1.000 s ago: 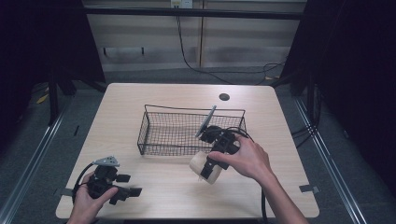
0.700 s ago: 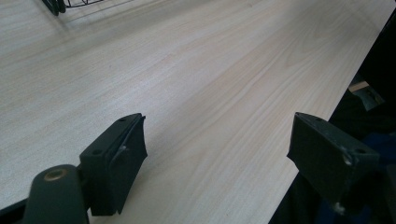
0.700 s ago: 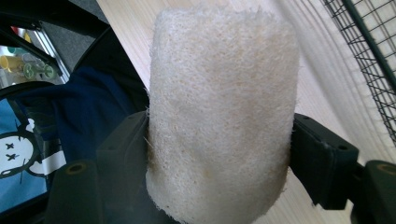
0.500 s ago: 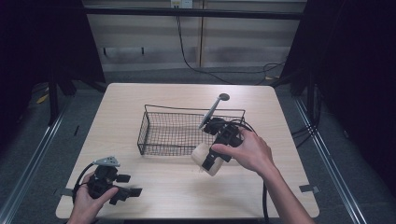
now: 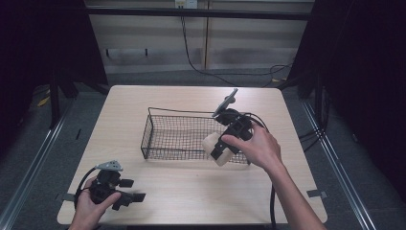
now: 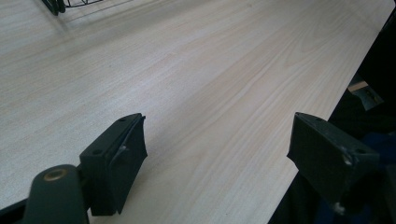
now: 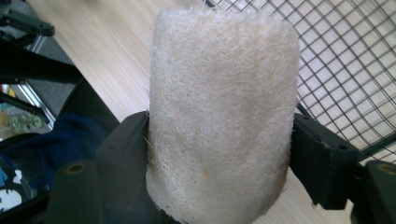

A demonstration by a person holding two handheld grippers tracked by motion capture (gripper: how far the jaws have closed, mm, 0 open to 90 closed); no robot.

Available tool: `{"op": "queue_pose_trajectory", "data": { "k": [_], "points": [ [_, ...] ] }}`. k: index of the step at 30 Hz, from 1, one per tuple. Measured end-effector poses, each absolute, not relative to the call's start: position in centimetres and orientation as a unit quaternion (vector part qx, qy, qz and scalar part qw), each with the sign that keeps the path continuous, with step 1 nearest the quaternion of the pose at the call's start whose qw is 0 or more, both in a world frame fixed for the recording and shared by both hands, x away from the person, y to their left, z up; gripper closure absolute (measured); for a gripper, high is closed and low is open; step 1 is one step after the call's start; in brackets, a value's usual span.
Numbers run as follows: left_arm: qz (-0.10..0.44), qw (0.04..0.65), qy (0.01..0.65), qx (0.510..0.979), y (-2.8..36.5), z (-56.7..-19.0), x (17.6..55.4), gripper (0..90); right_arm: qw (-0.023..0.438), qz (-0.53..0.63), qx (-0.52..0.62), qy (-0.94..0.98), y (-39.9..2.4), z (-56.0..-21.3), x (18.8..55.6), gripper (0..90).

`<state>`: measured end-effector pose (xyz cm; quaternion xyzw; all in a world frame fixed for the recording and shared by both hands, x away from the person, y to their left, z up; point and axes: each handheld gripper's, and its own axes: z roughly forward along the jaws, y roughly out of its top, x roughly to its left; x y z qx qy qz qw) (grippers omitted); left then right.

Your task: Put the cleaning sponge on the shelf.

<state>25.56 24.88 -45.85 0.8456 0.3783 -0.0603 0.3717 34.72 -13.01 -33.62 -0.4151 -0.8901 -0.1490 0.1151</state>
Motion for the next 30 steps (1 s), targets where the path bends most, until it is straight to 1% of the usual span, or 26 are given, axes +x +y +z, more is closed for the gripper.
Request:
{"op": "queue_pose_trajectory", "data": {
  "k": [8,15,30],
  "points": [
    [-0.062,0.372,0.377,0.846,24.9,-45.8,25.6,18.6,0.101,-0.156,-0.453,-0.872,-14.0,-33.5,35.3,25.4],
    [-0.065,0.371,0.379,0.845,24.8,-45.9,25.5,18.6,0.103,-0.164,-0.500,-0.844,-15.1,-33.8,36.4,25.4],
    [-0.063,0.371,0.378,0.846,24.9,-45.9,25.6,18.7,0.096,-0.163,-0.551,-0.813,-16.8,-34.1,37.6,25.4]
  ]
}}
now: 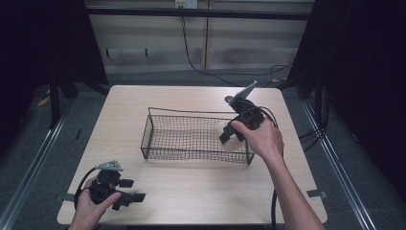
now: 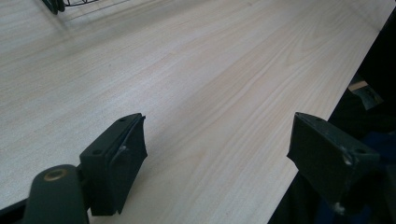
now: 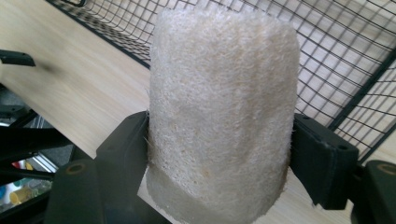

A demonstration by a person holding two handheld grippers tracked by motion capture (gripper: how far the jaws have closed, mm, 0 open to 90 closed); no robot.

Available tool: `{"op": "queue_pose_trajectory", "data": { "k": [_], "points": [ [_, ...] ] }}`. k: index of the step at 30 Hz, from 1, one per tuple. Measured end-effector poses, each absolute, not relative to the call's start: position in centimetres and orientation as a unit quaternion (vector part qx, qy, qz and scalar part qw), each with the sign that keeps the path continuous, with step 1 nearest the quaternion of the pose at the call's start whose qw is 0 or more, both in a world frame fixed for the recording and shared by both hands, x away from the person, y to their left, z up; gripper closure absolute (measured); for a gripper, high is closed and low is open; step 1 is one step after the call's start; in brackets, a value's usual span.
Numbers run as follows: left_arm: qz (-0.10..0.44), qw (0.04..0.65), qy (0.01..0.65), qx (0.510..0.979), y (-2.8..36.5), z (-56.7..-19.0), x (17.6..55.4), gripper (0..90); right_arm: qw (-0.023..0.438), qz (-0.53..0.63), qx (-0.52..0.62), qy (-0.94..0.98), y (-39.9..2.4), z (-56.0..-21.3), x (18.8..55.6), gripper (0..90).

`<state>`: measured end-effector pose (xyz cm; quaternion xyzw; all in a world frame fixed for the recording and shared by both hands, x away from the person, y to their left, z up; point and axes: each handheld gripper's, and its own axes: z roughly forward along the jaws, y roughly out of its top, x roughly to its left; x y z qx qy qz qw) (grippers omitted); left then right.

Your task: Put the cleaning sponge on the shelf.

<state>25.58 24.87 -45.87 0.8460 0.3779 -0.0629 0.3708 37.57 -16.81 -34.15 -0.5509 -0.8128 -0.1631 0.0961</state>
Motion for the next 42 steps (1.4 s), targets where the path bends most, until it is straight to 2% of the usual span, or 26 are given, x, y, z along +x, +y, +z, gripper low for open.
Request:
{"op": "queue_pose_trajectory", "data": {
  "k": [16,29,42],
  "points": [
    [-0.063,0.370,0.378,0.846,24.9,-45.9,25.6,18.7,0.056,-0.134,-0.594,-0.792,-17.5,-35.1,38.6,25.4],
    [-0.063,0.370,0.379,0.846,24.8,-45.9,25.6,18.7,0.075,-0.133,-0.635,-0.757,-18.3,-36.6,39.3,25.4],
    [-0.062,0.371,0.378,0.846,24.9,-45.9,25.6,18.7,0.069,-0.129,-0.661,-0.736,-18.7,-38.2,39.8,25.3]
  ]
}}
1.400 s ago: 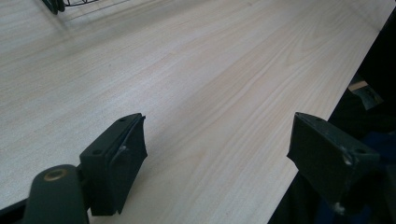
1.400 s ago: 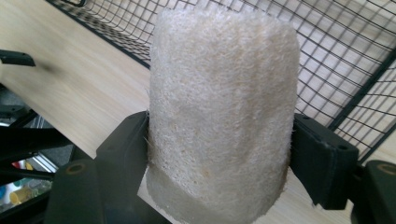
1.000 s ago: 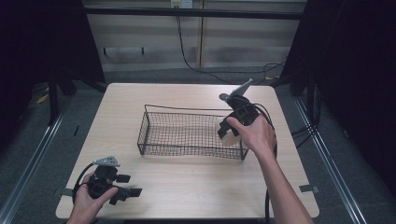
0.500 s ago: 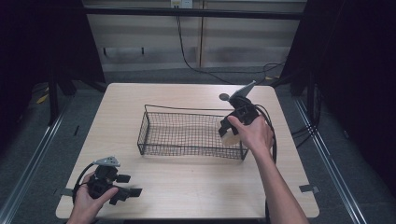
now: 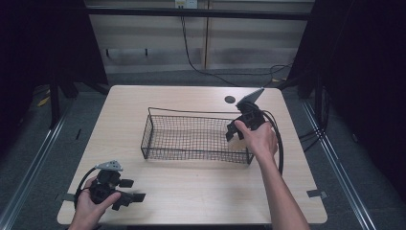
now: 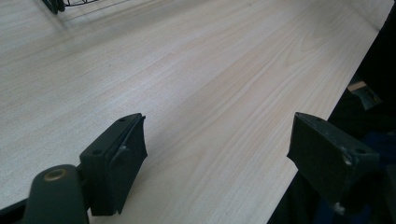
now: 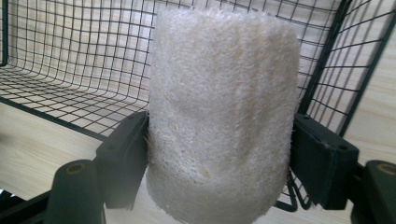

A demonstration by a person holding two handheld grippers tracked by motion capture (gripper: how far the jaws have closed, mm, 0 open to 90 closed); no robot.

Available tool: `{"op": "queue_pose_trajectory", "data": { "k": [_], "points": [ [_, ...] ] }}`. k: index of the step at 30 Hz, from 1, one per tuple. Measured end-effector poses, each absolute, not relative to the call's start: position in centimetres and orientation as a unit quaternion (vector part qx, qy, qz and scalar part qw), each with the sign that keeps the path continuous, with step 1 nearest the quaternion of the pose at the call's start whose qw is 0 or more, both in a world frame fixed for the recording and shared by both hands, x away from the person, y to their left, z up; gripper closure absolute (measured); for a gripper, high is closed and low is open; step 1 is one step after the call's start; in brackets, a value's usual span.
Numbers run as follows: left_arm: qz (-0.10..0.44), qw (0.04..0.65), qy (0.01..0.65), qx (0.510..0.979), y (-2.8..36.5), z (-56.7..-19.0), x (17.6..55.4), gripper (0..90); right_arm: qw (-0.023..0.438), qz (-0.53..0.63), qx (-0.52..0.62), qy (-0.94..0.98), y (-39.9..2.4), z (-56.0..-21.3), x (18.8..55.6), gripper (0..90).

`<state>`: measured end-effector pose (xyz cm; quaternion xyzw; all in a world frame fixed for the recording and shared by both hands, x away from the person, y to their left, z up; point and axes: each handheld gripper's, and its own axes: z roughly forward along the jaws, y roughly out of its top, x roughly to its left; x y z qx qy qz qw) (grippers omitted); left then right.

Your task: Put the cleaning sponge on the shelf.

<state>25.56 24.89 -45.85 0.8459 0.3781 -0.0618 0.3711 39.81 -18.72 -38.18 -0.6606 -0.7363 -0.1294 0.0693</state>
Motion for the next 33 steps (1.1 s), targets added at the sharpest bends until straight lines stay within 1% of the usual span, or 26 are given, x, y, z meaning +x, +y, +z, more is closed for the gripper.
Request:
{"op": "queue_pose_trajectory", "data": {
  "k": [6,13,15,19,26,33],
  "points": [
    [-0.063,0.371,0.377,0.846,24.9,-45.9,25.6,18.6,0.072,-0.127,-0.668,-0.730,-18.8,-39.3,40.0,25.3],
    [-0.064,0.371,0.377,0.846,24.9,-45.9,25.6,18.6,0.059,-0.117,-0.670,-0.731,-18.4,-40.5,39.8,25.2],
    [-0.065,0.370,0.377,0.847,24.9,-45.9,25.5,18.6,0.065,-0.114,-0.678,-0.723,-18.4,-40.8,39.8,25.2],
    [-0.064,0.371,0.376,0.847,24.9,-45.9,25.6,18.7,0.051,-0.109,-0.677,-0.726,-18.5,-41.0,39.9,25.2],
    [-0.063,0.371,0.376,0.847,24.9,-45.9,25.6,18.7,0.049,-0.099,-0.678,-0.726,-17.6,-41.6,40.1,25.1],
    [-0.064,0.371,0.374,0.848,24.9,-45.8,25.5,18.6,0.052,-0.094,-0.680,-0.725,-17.8,-42.2,40.4,25.1]
  ]
}}
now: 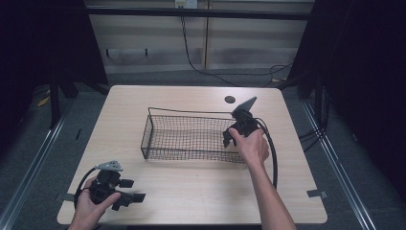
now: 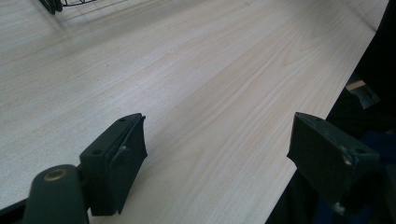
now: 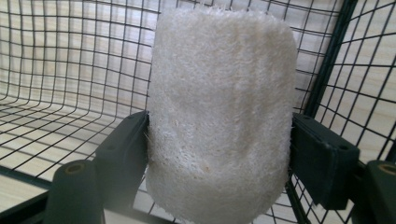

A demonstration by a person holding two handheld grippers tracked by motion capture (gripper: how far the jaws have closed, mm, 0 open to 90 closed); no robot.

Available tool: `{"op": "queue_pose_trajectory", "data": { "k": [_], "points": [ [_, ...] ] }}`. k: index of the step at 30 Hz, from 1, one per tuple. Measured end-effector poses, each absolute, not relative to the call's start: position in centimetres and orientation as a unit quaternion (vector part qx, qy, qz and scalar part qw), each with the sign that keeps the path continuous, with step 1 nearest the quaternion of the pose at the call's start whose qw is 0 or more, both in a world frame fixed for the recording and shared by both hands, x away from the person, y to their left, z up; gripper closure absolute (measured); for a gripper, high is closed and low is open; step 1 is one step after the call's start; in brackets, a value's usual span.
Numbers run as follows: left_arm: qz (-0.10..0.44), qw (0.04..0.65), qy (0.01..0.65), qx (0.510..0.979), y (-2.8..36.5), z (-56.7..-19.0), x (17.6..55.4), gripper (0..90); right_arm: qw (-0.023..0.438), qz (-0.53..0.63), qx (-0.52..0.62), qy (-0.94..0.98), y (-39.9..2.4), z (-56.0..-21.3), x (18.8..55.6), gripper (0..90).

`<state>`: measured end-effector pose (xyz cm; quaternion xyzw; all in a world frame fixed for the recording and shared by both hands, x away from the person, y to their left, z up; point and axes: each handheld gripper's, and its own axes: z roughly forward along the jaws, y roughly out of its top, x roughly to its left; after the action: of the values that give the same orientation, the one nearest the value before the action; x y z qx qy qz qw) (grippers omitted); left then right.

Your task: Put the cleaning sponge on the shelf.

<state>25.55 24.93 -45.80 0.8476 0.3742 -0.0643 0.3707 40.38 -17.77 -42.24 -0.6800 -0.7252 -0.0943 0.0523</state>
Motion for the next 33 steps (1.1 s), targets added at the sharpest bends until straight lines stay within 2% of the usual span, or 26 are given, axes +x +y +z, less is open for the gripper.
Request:
{"op": "queue_pose_trajectory", "data": {
  "k": [6,17,33],
  "points": [
    [-0.063,0.371,0.376,0.847,24.9,-45.8,25.5,18.7,0.071,-0.099,-0.687,-0.717,-18.0,-43.4,40.3,24.9],
    [-0.067,0.371,0.374,0.848,25.0,-45.8,25.5,18.6,0.047,-0.081,-0.684,-0.723,-17.5,-43.7,40.4,24.8],
    [-0.066,0.372,0.375,0.847,24.9,-45.8,25.5,18.7,0.053,-0.064,-0.672,-0.735,-17.4,-44.0,40.4,22.5]
  ]
}}
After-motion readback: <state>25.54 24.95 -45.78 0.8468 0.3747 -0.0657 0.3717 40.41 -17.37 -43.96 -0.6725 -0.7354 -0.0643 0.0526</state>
